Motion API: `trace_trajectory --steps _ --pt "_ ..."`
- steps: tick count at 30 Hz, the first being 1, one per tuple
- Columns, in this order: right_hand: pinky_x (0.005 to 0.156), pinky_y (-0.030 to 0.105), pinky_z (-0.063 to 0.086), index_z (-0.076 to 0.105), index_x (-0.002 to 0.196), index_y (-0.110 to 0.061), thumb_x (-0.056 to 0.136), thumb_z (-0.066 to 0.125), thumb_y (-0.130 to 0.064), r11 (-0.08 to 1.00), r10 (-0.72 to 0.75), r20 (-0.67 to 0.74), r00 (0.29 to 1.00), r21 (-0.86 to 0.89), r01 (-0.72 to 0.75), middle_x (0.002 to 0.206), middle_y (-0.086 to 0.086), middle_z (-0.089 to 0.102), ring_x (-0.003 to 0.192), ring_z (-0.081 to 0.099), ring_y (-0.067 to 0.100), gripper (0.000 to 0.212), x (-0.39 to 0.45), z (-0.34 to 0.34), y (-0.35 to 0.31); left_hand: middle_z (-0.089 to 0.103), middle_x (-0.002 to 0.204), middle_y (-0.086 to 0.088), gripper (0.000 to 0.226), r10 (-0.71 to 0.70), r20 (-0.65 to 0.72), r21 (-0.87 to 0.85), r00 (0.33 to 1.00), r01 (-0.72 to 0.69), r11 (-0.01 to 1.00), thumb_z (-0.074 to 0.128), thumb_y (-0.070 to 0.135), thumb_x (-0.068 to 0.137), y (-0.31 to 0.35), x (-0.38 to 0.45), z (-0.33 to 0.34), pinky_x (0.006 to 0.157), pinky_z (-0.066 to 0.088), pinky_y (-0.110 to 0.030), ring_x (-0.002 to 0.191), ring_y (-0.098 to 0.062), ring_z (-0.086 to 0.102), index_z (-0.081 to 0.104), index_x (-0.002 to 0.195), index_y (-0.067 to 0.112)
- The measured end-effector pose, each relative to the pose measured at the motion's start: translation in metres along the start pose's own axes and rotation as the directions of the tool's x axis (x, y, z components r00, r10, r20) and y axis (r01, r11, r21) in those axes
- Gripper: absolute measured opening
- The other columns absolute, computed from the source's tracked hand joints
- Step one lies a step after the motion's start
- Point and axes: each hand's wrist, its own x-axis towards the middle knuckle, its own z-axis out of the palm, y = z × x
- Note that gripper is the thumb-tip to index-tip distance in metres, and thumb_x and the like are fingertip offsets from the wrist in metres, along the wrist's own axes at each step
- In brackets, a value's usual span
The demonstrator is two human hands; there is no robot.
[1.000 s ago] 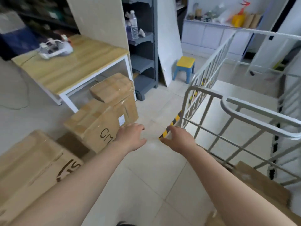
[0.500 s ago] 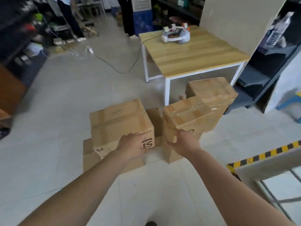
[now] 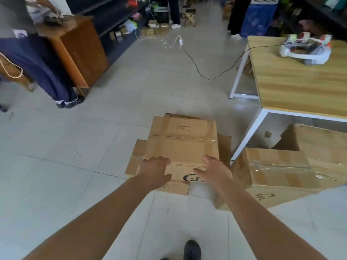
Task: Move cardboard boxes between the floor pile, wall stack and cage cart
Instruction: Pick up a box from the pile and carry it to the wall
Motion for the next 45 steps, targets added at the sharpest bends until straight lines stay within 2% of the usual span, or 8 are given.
trace_trajectory --steps 10,21,27,31,35,38,40,45 --pt "0.078 0.034 0.053 0.05 0.125 -0.024 0.084 0.053 -0.046 0.976 0.216 0.011 0.976 0.026 -0.216 0.107 -0.006 0.062 0.098 0.059 0.017 0.046 0.036 -0.023 0.09 0.053 0.13 0.005 0.043 0.007 0.131 -0.133 0.991 0.01 0.991 0.049 0.038 0.092 0.096 0.077 0.026 0.098 0.039 -0.031 0.119 -0.017 0.049 0.044 0.133 0.026" --pt "0.087 0.033 0.047 0.043 0.135 -0.019 0.089 0.055 -0.043 0.854 0.52 -0.001 0.854 0.012 -0.52 0.131 0.001 0.053 0.116 0.054 0.023 0.054 0.071 -0.08 0.204 0.062 0.108 0.001 0.03 0.198 0.281 -0.169 0.939 -0.155 0.973 0.045 0.032 0.09 0.199 0.19 0.03 0.086 0.043 -0.033 0.105 -0.023 0.058 0.053 0.115 0.019" --pt "0.091 0.038 0.049 0.043 0.134 -0.016 0.087 0.059 -0.046 0.753 0.656 0.012 0.755 0.063 -0.655 0.134 0.004 0.051 0.118 0.053 0.026 0.057 0.084 -0.094 0.269 0.061 0.109 -0.002 0.03 0.246 0.367 0.018 0.897 -0.271 0.962 0.044 0.035 0.091 0.25 0.234 0.046 0.077 0.04 -0.03 0.106 -0.026 0.058 0.051 0.112 0.015" --pt "0.092 0.039 0.047 0.036 0.139 -0.013 0.085 0.062 -0.047 0.716 0.692 0.071 0.719 0.067 -0.695 0.137 0.008 0.044 0.121 0.05 0.028 0.069 0.083 -0.1 0.313 0.052 0.078 0.004 0.029 0.117 0.477 0.031 0.871 -0.15 0.988 0.042 0.034 0.093 0.272 0.244 0.061 0.059 0.034 -0.024 0.085 -0.02 0.056 0.056 0.11 0.015" --pt "0.097 0.041 0.041 0.031 0.14 -0.01 0.083 0.065 -0.045 0.711 0.694 0.102 0.712 0.051 -0.701 0.137 0.011 0.039 0.126 0.044 0.031 0.075 0.088 -0.113 0.355 0.05 0.069 0.002 0.032 -0.035 0.52 -0.077 0.854 0.087 0.993 0.045 0.03 0.089 0.293 0.254 0.077 0.063 0.037 -0.026 0.079 -0.021 0.059 0.056 0.11 0.008" --pt "0.095 0.041 0.041 0.031 0.139 -0.006 0.083 0.066 -0.043 0.738 0.663 0.154 0.733 0.029 -0.674 0.135 0.012 0.04 0.125 0.044 0.032 0.076 0.094 -0.12 0.381 0.064 0.105 -0.006 0.07 -0.097 0.539 -0.141 0.836 0.204 0.969 0.045 0.034 0.091 0.312 0.251 0.087 0.076 0.051 -0.032 0.094 -0.022 0.062 0.016 0.147 0.004" --pt "0.092 0.04 0.043 0.03 0.138 -0.004 0.082 0.068 -0.041 0.743 0.647 0.191 0.738 0.057 -0.667 0.133 0.013 0.043 0.123 0.046 0.032 0.077 0.102 -0.118 0.396 0.062 0.113 -0.009 0.078 -0.112 0.53 -0.19 0.841 0.247 0.95 0.045 0.033 0.093 0.322 0.249 0.096 0.076 0.051 -0.033 0.097 -0.023 0.062 -0.001 0.15 0.007" --pt "0.073 0.03 0.039 0.036 0.129 -0.001 0.083 0.067 -0.038 0.722 0.619 0.31 0.722 0.137 -0.678 0.111 0.01 0.06 0.109 0.057 0.028 0.067 0.116 -0.11 0.414 0.05 0.119 -0.012 0.074 -0.237 0.548 -0.369 0.802 0.487 0.792 0.057 0.025 0.09 0.337 0.256 0.11 0.074 0.048 -0.03 0.094 -0.021 0.056 0.01 0.144 0.007"
